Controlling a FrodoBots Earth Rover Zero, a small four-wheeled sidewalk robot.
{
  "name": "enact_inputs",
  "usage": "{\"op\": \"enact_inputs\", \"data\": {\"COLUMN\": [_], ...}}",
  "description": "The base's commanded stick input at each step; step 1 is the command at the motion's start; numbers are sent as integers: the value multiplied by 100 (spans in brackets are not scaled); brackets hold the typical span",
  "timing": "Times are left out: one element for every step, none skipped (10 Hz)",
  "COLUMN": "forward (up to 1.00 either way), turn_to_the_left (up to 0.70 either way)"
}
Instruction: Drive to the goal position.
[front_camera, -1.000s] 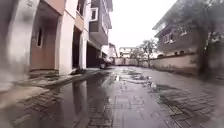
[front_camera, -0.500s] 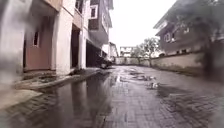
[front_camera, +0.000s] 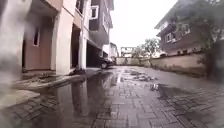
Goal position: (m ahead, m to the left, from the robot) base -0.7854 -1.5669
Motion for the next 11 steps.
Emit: {"op": "enact_inputs", "data": {"forward": [70, 70, 70, 70, 70, 70, 70, 70, 70, 70, 70], "turn_to_the_left": [0, 0, 0, 0, 0, 0, 0, 0, 0, -4, -8]}}
